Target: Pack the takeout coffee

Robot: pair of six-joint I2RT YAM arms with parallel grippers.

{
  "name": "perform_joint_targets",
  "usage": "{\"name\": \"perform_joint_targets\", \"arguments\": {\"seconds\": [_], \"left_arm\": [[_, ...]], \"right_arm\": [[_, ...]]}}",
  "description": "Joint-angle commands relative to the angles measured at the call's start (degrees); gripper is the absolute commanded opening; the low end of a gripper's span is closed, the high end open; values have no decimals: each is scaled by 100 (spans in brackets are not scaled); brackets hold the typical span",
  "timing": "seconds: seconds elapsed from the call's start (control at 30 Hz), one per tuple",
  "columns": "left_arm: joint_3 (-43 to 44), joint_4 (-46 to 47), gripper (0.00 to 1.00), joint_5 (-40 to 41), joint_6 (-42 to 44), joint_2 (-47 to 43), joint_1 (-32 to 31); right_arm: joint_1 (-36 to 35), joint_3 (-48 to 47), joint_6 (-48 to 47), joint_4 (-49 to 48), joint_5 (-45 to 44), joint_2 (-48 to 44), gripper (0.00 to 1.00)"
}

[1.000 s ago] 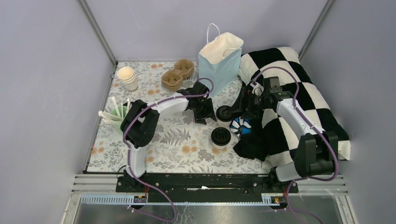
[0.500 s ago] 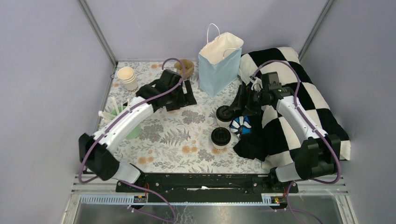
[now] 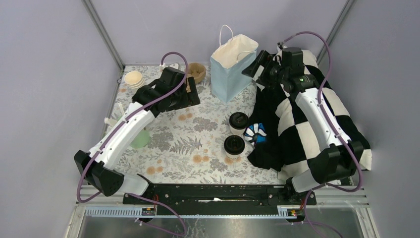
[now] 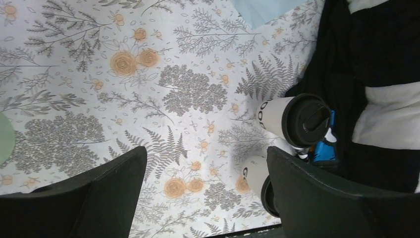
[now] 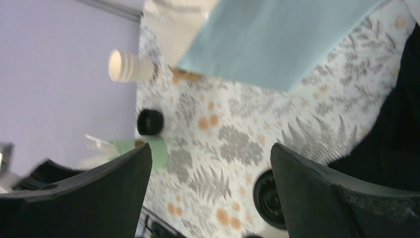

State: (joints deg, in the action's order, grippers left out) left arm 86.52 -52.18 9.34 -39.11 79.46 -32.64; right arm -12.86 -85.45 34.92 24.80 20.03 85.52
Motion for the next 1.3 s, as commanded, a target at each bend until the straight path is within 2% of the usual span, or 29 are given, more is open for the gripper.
{"name": "perform_joint_targets", "arguments": {"seconds": [0.0, 0.1, 0.2, 0.33, 0.4, 0.53, 0.63, 0.8, 0.93, 1.1, 1.27], "left_arm": [[260, -81, 94, 173, 437, 65, 106], [347, 48, 94, 465, 693, 337, 284], [605, 155, 90, 895, 1026, 800, 535], [915, 633, 80, 680, 1818, 1548, 862], [1204, 599, 69, 654, 1820, 2003, 1091], [1786, 570, 59, -324, 1008, 2783, 1860], [2091, 655, 58, -1093, 320, 3271, 2260], [1692, 1525, 59, -1748, -707, 3582, 2665], [1726, 1807, 57, -1800, -1110, 3784, 2761], [1789, 1722, 45, -1708, -1396, 4024, 2778], [1694, 1780, 44, -1588, -1481, 4041, 2822]], "right_arm": [[-70, -501, 931, -706, -339, 301, 95], [-101, -684, 913, -429, -303, 313, 94], [-100, -863, 517, 297, -339, 201, 94], [-100, -1129, -335, 1312, -377, -50, 95], [-102, -1187, -703, 1696, -481, -225, 95], [-91, -919, -1277, 1975, -778, -583, 97], [-94, -568, -1283, 1837, -547, -685, 97], [-89, -68, -1110, 1404, -30, -675, 97], [-242, -370, -1346, 1604, -274, -569, 97], [-313, -396, -1389, 1545, -250, -518, 97], [-313, -411, -1406, 1539, -264, -494, 97]]}}
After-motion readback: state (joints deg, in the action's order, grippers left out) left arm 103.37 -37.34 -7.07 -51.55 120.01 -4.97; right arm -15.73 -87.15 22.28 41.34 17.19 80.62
